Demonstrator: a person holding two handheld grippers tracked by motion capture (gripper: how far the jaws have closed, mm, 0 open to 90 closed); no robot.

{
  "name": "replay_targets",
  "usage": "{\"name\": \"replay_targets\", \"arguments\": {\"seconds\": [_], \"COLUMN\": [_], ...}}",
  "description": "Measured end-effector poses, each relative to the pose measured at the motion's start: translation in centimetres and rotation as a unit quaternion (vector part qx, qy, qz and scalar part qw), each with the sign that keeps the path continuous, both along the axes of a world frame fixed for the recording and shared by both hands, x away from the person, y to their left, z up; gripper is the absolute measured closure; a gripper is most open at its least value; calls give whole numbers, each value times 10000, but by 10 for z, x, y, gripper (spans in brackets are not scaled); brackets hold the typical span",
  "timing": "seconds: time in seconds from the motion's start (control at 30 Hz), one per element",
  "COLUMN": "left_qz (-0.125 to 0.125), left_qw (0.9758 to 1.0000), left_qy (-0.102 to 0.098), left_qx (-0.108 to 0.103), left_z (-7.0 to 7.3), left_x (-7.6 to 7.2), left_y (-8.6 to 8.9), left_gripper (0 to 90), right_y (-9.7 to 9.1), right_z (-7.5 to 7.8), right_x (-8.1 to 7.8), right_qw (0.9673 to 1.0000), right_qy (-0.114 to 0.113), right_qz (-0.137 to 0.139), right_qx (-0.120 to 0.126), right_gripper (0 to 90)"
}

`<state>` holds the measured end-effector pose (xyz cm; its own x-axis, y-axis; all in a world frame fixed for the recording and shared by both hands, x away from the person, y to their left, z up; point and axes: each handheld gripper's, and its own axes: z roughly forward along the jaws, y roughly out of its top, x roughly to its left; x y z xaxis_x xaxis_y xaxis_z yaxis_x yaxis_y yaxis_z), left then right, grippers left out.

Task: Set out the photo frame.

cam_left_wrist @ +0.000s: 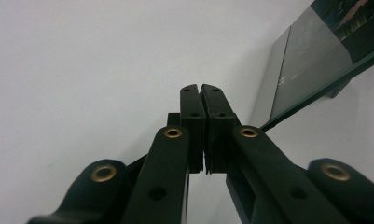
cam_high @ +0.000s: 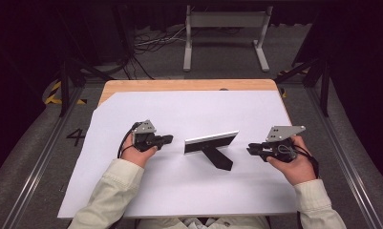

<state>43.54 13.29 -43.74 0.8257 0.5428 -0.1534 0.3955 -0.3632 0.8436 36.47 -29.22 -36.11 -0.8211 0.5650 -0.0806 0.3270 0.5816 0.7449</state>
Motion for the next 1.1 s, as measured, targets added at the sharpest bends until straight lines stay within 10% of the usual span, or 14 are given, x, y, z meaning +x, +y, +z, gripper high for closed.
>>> {"name": "replay_targets", "arguments": {"seconds": [0.33,1.1], "left_qz": [-210,-802], "left_qw": [9995,9915], "left_qy": [205,404], "left_qx": [75,945], "left_z": [-11,-14], "left_x": [4,1], "left_y": [-20,-50], "left_gripper": [900,900], "right_y": [2,-5], "right_z": [-3,1], "right_x": [2,-8], "right_qw": [10000,10000], "right_qy": [27,-16], "right_qz": [35,-34], "right_qx": [35,82], "right_gripper": [784,770]}}
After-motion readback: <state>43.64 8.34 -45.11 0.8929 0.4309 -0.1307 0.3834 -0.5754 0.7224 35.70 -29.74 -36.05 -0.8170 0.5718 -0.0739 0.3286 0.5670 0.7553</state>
